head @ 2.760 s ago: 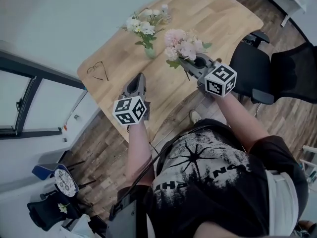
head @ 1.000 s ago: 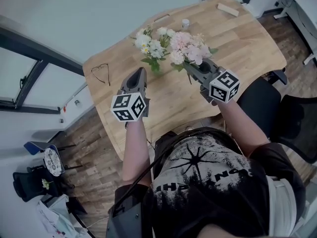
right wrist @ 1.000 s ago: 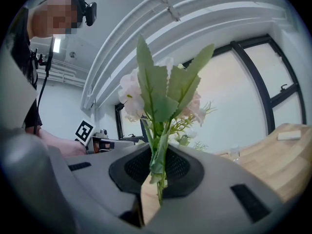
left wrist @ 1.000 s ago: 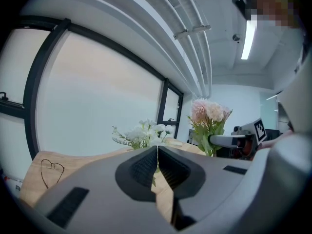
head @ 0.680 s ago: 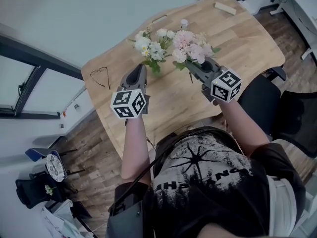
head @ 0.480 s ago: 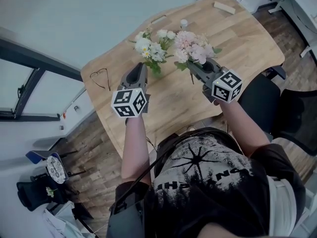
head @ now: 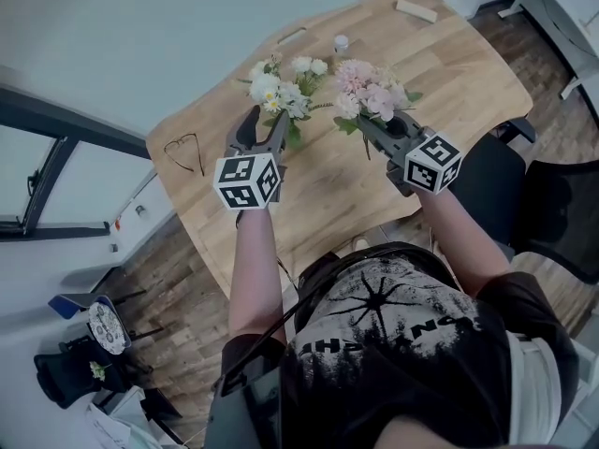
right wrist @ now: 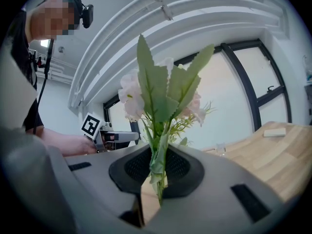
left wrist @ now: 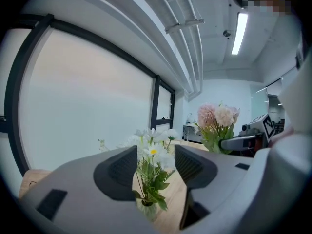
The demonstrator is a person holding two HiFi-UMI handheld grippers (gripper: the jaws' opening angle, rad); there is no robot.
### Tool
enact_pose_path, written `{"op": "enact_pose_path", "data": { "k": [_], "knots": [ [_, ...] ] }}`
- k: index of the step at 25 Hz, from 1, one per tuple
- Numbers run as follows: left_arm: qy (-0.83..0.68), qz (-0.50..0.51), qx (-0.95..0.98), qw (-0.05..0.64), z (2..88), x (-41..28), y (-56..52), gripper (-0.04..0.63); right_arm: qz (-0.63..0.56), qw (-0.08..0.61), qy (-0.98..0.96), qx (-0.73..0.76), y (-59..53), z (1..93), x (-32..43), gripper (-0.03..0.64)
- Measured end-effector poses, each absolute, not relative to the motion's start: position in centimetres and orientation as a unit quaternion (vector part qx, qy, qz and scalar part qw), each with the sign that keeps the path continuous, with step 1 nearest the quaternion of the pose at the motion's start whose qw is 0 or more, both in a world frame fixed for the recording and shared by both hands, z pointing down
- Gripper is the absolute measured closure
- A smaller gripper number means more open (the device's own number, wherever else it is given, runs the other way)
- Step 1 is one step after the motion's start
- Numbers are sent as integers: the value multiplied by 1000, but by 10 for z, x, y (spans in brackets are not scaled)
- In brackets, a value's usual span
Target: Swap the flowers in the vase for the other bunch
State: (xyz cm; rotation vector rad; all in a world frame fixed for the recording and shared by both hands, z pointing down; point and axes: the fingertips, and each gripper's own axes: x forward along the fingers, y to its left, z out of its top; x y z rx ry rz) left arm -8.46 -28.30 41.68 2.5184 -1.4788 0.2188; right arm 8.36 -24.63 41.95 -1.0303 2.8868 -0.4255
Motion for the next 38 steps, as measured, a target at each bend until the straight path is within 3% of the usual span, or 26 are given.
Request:
{"op": "enact_pose_path", "data": {
  "k": [22, 29, 38],
  "knots": [
    [-506, 121, 853, 49, 418, -75, -314, 357, -165, 7, 924, -346, -252, 440, 97, 572],
    [-508, 115, 853, 47, 416, -75, -311, 498, -167, 9, 923, -347, -252, 443, 99, 572],
    [-512, 102, 851, 55, 413, -80, -311, 537, -168, 10, 924, -344, -254, 443, 97, 571]
  ]
}}
